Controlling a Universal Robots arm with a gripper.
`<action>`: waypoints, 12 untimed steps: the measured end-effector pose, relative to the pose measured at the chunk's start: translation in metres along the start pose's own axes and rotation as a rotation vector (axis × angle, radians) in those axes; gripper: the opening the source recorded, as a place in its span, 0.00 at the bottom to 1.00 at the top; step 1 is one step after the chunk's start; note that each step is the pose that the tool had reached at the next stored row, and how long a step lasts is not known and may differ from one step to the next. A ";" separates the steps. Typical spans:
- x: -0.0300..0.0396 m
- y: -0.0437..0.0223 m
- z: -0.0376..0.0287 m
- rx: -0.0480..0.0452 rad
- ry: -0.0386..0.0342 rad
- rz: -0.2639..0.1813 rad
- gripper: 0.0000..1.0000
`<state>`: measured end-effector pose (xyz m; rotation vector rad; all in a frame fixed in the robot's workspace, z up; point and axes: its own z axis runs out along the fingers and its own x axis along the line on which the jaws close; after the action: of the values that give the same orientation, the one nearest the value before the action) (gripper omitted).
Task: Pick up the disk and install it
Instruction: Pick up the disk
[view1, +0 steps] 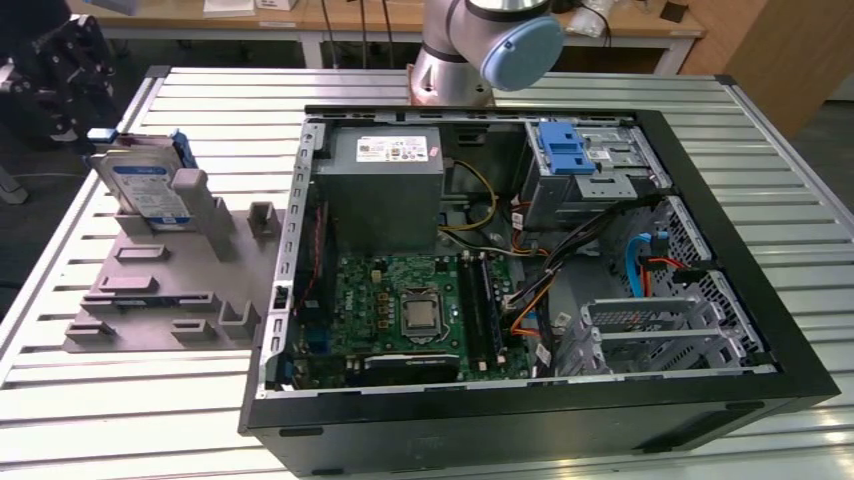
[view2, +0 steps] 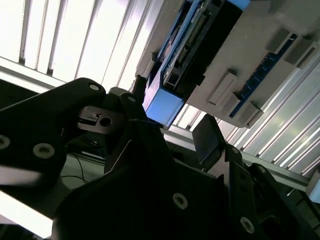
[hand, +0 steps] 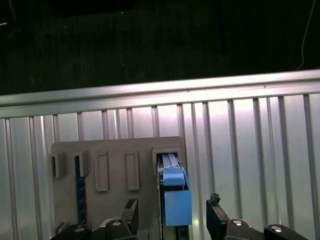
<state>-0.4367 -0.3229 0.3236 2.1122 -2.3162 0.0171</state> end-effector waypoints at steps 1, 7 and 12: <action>0.0000 0.0001 0.0019 0.0000 0.0000 0.000 0.65; -0.0002 0.0003 0.0098 0.0003 0.0015 0.000 0.65; -0.0002 0.0003 0.0108 0.0010 0.0012 0.000 0.56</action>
<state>-0.4370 -0.3229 0.3128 2.1120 -2.3161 0.0195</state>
